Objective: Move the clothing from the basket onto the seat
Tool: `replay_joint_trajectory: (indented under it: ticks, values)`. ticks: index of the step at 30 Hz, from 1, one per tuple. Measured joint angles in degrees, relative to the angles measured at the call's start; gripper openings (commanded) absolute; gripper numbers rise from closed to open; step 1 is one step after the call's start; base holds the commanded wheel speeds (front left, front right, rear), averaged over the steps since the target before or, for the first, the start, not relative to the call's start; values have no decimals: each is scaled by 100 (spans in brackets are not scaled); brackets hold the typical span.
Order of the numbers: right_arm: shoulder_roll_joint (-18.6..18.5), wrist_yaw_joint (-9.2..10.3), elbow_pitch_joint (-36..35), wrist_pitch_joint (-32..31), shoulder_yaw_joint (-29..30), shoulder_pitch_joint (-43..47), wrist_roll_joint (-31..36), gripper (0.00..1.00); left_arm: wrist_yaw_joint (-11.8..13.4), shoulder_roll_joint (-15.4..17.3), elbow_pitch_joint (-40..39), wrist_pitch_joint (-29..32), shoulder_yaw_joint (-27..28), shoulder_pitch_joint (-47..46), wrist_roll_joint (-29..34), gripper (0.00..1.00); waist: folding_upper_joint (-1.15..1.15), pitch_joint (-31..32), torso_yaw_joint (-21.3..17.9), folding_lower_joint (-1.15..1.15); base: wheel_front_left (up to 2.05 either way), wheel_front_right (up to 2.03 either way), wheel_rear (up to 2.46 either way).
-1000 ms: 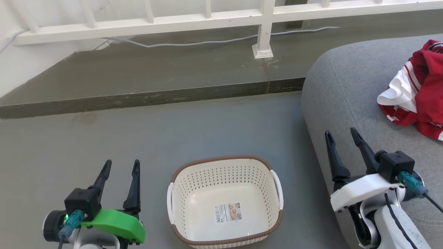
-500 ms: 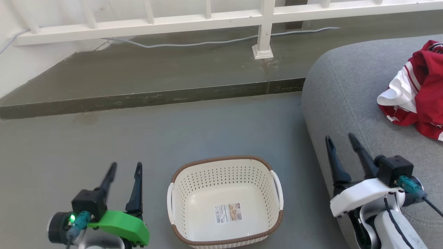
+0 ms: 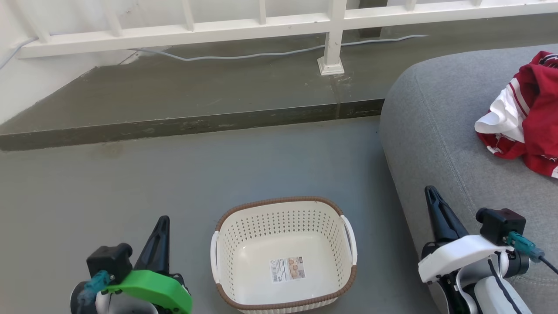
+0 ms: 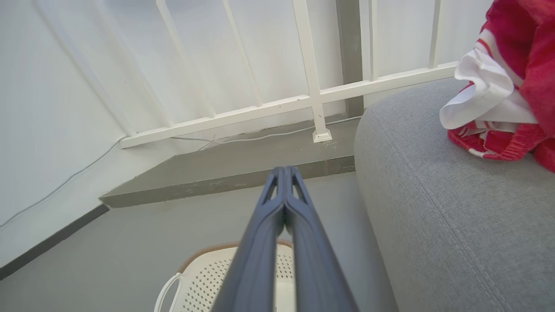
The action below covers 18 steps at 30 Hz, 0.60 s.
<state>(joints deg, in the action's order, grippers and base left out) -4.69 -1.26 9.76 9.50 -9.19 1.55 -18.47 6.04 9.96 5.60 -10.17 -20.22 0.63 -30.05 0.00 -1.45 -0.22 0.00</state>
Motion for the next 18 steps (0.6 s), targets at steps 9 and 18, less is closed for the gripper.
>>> replay_joint_trajectory:
  ticks: [9, 18]
  values:
    - [41, -51, 25, -157, 154, -2, -955, 0, -58, -48, 8, 116, 218, 0, -692, 0, 0, 10, 1, 0, 0, 0, 0]
    - [68, -113, 76, -301, 323, -13, -1605, 0, -205, -125, 91, 269, 423, 0, -1292, 0, 0, 22, 3, 0, 0, 0, 0]
